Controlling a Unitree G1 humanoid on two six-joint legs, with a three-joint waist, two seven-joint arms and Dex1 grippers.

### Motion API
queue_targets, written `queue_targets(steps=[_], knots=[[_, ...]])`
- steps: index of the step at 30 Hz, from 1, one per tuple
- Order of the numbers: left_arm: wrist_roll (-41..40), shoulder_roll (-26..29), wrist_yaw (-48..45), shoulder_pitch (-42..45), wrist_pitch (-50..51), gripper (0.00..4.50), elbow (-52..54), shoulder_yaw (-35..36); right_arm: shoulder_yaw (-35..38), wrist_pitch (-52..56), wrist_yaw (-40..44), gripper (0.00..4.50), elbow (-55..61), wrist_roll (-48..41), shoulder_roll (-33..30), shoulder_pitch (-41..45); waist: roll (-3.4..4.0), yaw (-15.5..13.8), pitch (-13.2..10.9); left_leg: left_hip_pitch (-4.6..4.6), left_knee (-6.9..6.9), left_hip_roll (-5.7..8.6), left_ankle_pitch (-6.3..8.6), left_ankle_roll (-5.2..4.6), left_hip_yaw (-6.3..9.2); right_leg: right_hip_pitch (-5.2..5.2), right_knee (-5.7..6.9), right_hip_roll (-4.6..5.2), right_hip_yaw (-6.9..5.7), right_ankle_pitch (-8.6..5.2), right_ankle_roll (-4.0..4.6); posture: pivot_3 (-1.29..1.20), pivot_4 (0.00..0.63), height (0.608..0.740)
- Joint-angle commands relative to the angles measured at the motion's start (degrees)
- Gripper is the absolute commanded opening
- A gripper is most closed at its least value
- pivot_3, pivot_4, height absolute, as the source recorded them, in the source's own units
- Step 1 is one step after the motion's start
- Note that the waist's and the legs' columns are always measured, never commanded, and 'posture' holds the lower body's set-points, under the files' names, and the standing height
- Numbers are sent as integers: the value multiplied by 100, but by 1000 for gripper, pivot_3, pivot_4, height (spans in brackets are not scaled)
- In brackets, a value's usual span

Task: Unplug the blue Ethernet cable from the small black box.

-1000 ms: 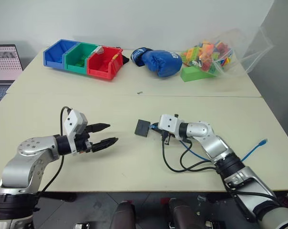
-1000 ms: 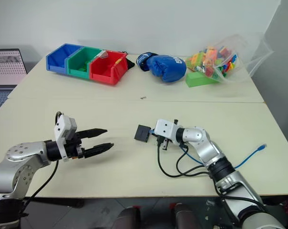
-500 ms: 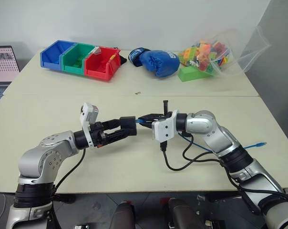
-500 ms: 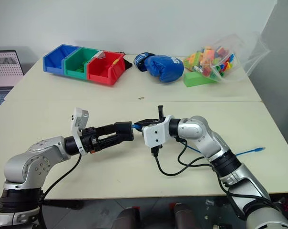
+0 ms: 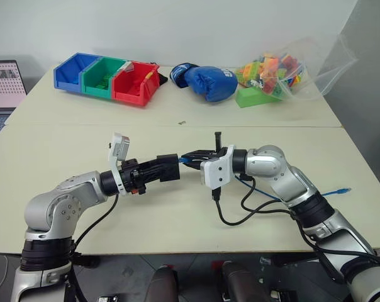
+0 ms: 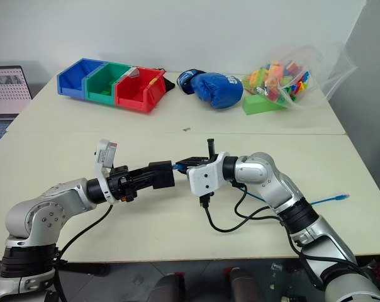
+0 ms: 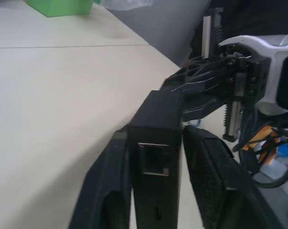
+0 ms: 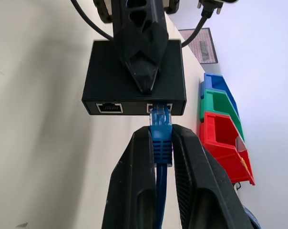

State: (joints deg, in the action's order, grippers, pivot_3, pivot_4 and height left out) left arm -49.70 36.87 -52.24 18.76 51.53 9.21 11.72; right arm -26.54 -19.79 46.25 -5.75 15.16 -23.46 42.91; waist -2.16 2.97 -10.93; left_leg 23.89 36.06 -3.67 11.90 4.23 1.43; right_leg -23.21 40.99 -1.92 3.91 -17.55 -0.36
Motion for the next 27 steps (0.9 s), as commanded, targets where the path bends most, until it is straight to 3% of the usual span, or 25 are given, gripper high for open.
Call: queue_targets(steps=[1, 11, 13, 16, 20, 25, 27], knots=[[-283, 161, -104, -36, 207, 833, 168, 171, 117, -236, -81, 204, 190, -44, 49, 65, 0, 1, 0, 0, 0, 0, 0, 0, 0, 0, 0, 0, 0, 0, 0, 0, 150, 740], [-344, 197, -134, -20, 286, 784, 93, 129, 77, -366, 47, 204, 308, -138, 44, -13, 0, -4, 0, 0, 0, -1, 0, 0, 2, 0, 0, 0, 1, 0, 0, 0, 150, 740], [-324, 224, -207, 7, 290, 784, 63, 78, 60, -296, 182, 909, 408, -232, -1, -45, 0, -4, 0, 0, 0, 0, 0, 0, 1, 0, 0, 0, 2, 0, 0, 0, 150, 740], [-261, 295, -439, 106, 270, 784, 23, -115, 107, 70, 626, 1516, 895, -547, -249, -213, 0, -13, 0, 0, 0, -1, 0, 0, 2, 0, 0, 0, 2, 0, 0, 0, 150, 740], [-70, 391, -834, 306, 135, 784, -74, -470, 424, 1492, 1352, 2427, 2008, -1587, -784, -637, 0, -74, 0, 1, 0, 2, 0, 0, 2, 2, -2, 1, -2, 0, 0, 0, 150, 740], [277, 476, -1606, 471, -427, 784, -110, -883, 1189, 4629, 1301, 2444, 3234, -3742, -1070, -1138, 1, -107, 0, -2, -1, -1, 0, -1, 4, 2, -1, -2, -3, -2, 1, 0, 150, 740], [341, 524, -1916, 519, -572, 784, -120, -989, 1490, 5554, 891, 2444, 3397, -4487, -839, -1281, 1, -101, 0, -1, -1, -1, 0, -1, 3, 2, -1, -2, -2, -3, 3, 0, 150, 740]])
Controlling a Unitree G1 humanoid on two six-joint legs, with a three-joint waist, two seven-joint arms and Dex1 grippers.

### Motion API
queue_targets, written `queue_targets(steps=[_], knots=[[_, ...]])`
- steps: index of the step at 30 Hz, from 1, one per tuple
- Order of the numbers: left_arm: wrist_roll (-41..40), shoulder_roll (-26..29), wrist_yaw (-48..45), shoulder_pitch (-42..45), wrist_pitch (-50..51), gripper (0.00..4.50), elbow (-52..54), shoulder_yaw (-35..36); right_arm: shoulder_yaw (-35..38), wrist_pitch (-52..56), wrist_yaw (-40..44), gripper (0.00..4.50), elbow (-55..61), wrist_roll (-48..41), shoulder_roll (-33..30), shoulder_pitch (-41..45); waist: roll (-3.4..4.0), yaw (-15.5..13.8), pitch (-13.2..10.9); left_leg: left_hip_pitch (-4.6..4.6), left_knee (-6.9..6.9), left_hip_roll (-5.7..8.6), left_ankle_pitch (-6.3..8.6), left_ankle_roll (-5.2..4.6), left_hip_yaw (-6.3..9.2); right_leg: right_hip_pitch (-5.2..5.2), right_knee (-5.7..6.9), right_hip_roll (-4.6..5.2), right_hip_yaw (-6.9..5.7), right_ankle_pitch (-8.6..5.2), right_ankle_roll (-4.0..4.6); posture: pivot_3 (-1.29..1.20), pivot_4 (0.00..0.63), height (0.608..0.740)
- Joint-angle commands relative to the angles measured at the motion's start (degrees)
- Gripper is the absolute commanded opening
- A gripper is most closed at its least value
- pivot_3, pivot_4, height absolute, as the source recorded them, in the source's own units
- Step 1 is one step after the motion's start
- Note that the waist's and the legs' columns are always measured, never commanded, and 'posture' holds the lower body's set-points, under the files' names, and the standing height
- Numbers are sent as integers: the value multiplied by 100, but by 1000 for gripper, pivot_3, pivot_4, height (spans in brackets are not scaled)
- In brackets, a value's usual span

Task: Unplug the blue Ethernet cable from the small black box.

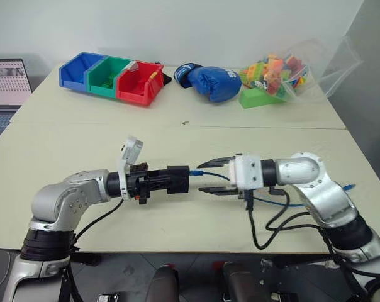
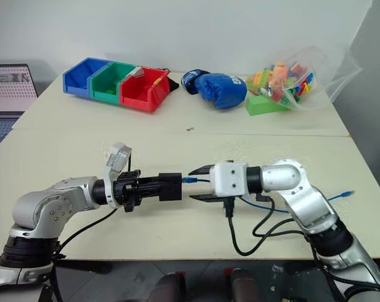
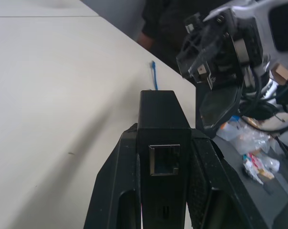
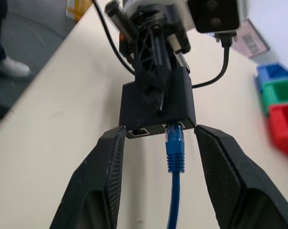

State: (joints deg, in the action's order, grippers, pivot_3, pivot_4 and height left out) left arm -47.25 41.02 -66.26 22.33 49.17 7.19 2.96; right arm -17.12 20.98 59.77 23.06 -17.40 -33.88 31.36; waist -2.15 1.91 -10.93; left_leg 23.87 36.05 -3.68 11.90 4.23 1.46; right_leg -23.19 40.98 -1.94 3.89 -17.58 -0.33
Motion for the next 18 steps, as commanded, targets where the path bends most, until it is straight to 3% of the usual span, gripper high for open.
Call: queue_targets(steps=[1, 7, 18], knots=[[123, 115, -662, 190, -424, 784, 84, -162, 722, 1941, -703, 2444, 508, -1601, 363, -204, 0, 10, 0, 0, 0, 0, 0, 0, 0, 0, 0, 0, 2, 0, 0, 0, 150, 740], [225, 112, -1022, 313, -637, 784, 27, -241, 1065, 3033, -1223, 2444, 387, -2535, 770, -374, 0, 9, 0, 1, 1, 1, 0, -1, -3, -1, -1, -1, 3, -11, -19, 0, 150, 740], [229, 103, -943, 328, -586, 784, 139, -192, 1048, 3428, -1385, 2444, 151, -2941, 980, -229, 0, 16, 0, 2, 0, 0, 1, -2, -4, -3, -3, -4, -1, -15, -28, 0, 150, 740]])
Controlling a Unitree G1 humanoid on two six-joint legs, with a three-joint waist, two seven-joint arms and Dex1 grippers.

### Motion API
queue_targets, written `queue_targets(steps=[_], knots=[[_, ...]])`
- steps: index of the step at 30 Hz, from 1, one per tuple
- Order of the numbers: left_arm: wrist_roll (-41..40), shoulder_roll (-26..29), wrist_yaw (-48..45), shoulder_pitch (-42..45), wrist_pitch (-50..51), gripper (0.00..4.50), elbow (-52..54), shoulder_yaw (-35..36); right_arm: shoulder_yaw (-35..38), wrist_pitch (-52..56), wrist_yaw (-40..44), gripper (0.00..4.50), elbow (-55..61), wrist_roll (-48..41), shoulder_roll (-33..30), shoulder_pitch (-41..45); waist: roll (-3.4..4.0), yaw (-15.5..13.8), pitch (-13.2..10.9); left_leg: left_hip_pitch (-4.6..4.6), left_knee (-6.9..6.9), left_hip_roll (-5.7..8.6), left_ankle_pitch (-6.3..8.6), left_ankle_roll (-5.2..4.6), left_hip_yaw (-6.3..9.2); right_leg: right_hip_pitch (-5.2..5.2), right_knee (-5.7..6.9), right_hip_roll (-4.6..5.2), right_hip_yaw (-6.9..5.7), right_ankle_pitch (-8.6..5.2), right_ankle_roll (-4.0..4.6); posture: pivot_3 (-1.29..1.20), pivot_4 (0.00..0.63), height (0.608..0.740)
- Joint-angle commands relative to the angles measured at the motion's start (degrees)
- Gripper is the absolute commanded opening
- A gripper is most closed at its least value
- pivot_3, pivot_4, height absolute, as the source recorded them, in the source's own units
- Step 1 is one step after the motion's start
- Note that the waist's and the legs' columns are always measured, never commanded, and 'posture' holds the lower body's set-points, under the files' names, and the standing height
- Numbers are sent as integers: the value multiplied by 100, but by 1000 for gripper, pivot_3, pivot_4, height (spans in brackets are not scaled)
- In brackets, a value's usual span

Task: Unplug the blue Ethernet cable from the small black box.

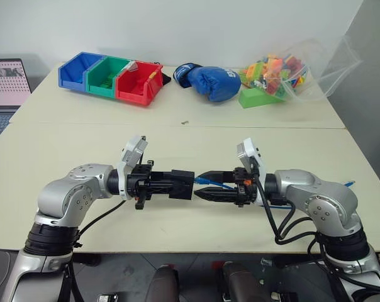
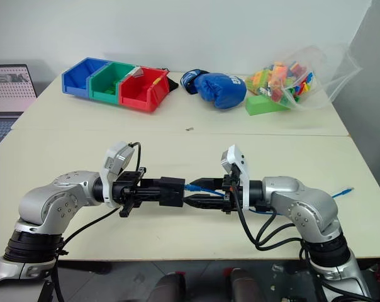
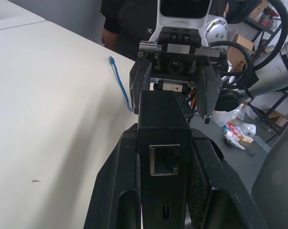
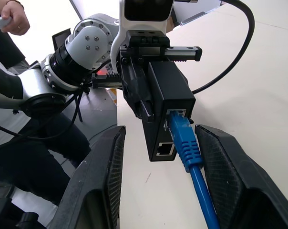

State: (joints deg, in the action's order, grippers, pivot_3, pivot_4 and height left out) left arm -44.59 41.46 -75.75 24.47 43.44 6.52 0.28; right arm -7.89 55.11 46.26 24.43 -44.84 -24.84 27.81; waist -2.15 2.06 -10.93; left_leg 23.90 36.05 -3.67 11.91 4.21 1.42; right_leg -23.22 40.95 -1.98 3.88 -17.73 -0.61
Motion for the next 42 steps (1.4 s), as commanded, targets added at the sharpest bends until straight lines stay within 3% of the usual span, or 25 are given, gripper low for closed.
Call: queue_targets(steps=[1, 6, 7, 15, 27, 29, 33, 42], knots=[[-38, 58, 24, 113, -8, 784, 222, 77, 122, 22, -46, 2444, -20, -210, 97, 152, 0, 1, 0, 0, 0, 0, 0, 0, 0, 0, 0, 0, 0, 0, 0, 0, 150, 740], [-46, 62, 74, 83, 4, 784, 289, 87, 70, 21, -47, 2444, -98, -202, 112, 211, 0, 1, 0, 0, 0, 0, 0, 0, 0, 0, -1, -1, -1, 0, 0, 0, 150, 740], [-47, 63, 79, 72, 4, 784, 307, 85, 71, 27, -50, 2083, -102, -211, 115, 214, 0, 1, 0, 1, 0, 0, 0, 0, 0, 0, -1, -1, 0, 0, 0, 0, 150, 740], [-39, 100, 40, 9, -24, 783, 314, 108, 40, 61, 54, 703, -158, -230, 29, 246, 0, 1, 0, 0, -1, -1, 0, 0, 1, 0, -1, -1, 0, 0, -1, 0, 150, 740], [20, 145, -87, -96, -76, 783, 290, 95, 136, 169, 253, 703, -199, -448, -73, 378, 0, 3, 0, 1, -1, -1, 0, 0, 0, -1, -2, -2, -1, -1, -1, 0, 150, 740], [20, 141, -96, -100, -74, 783, 290, 93, 154, 180, 249, 1411, -191, -497, -60, 370, 0, 2, 0, 1, -1, -1, 0, 0, 0, -1, -3, -2, -1, -1, -1, 0, 150, 740], [19, 137, -108, -103, -71, 783, 283, 94, 216, 236, 184, 2195, -119, -603, -86, 269, 0, 14, 0, 1, -1, -1, 0, 0, 1, -1, -3, -2, -1, -1, -2, 0, 150, 740], [-22, 85, -72, -123, -58, 783, 279, 125, 284, 160, -220, 2206, -120, -604, 50, -106, 0, 31, 0, 3, -2, -1, 0, 0, 1, -2, -6, -2, 1, -2, -3, 0, 150, 740]])
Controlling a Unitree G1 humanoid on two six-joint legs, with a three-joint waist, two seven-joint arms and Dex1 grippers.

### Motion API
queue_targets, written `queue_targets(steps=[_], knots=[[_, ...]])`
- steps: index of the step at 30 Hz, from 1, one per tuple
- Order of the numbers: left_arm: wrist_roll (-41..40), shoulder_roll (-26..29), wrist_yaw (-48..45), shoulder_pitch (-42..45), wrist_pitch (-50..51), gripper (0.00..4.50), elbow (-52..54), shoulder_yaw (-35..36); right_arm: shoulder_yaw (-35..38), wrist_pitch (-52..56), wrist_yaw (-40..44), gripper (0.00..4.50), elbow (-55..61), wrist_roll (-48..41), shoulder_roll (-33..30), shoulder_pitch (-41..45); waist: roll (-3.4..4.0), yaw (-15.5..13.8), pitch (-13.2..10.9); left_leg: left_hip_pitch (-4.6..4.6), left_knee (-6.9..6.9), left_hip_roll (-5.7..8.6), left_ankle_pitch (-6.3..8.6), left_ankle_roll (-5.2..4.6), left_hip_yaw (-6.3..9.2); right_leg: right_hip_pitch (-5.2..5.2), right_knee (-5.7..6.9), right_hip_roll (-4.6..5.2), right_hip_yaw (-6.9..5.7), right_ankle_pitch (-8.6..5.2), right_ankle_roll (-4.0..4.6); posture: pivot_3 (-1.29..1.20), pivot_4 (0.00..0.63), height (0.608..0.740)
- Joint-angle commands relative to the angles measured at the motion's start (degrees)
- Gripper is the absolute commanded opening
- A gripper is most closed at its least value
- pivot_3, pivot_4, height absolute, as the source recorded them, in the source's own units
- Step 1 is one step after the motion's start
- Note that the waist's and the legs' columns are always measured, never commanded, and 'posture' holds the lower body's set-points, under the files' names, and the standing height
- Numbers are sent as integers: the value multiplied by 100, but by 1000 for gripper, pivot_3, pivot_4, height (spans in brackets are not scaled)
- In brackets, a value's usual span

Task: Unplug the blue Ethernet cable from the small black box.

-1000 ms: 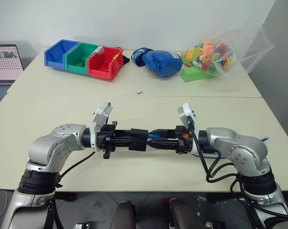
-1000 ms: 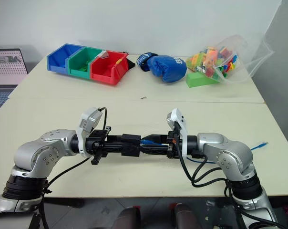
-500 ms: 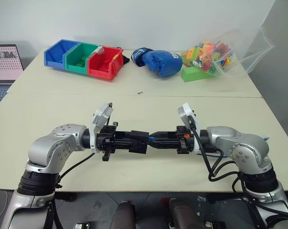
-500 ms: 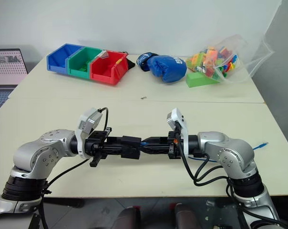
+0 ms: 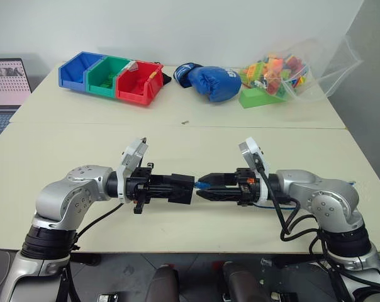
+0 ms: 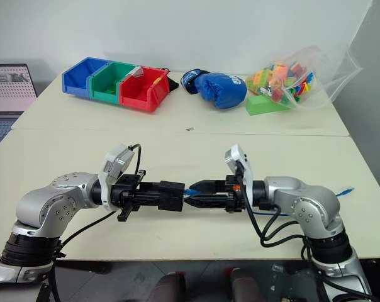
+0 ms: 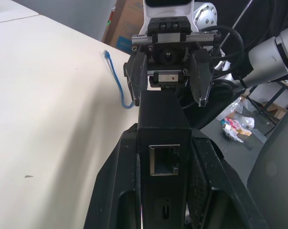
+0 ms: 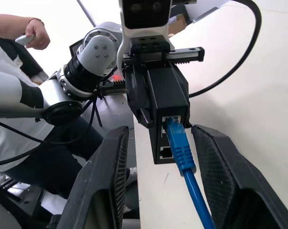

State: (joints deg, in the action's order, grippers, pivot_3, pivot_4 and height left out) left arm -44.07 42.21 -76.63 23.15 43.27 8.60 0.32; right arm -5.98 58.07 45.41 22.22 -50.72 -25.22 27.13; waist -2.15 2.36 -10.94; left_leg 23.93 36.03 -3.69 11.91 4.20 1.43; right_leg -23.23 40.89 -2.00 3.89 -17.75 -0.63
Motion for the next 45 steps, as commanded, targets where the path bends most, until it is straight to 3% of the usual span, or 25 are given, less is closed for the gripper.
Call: queue_targets(steps=[1, 14, 18, 19, 25, 35, 45], knots=[[-77, 3, 22, 1, -41, 783, 80, 119, 83, -158, -153, 2206, 87, 2, 108, -54, 0, 3, 0, 0, 0, 0, 0, 0, 0, 0, 0, 0, 0, 0, 0, 0, 150, 740], [-106, -48, 92, -27, -36, 783, 123, 105, 38, -185, -117, 2206, 0, 44, 111, -61, 0, 4, 0, 0, 0, -1, 0, 0, 0, 0, 0, -1, -1, 0, 0, 0, 150, 740], [-99, -72, 102, -33, -43, 783, 129, 92, -9, -211, -90, 1694, -4, 96, 91, -49, 0, 4, 0, 0, 0, -1, 0, 0, 0, 0, 0, -1, -1, 0, 0, 0, 150, 740], [-97, -78, 103, -35, -44, 783, 131, 89, -13, -215, -86, 1281, -6, 98, 89, -45, 0, 4, 0, 0, 0, -1, 0, 0, 0, 0, 0, -1, -1, 0, 0, 0, 150, 740], [-99, -112, 121, -38, -47, 783, 131, 92, -65, -251, -31, 105, 8, 155, 53, -30, 0, 4, 0, 0, 0, 0, 0, 0, -1, -1, 0, -1, -1, 0, 0, 0, 150, 740], [-115, -79, 106, -145, -42, 783, 186, 116, -34, -206, 25, 65, -26, 136, -8, -22, 0, 5, 0, 0, -1, -1, 0, 0, 0, -1, 0, -1, 0, 0, 0, 0, 150, 740], [-144, -71, 395, -370, -42, 783, -2, 493, 490, -526, 123, 64, -770, 484, -625, -284, -1, 3, -1, 0, -1, 0, 0, 0, -3, -1, -3, 0, 2, 0, 0, 0, 150, 740]])
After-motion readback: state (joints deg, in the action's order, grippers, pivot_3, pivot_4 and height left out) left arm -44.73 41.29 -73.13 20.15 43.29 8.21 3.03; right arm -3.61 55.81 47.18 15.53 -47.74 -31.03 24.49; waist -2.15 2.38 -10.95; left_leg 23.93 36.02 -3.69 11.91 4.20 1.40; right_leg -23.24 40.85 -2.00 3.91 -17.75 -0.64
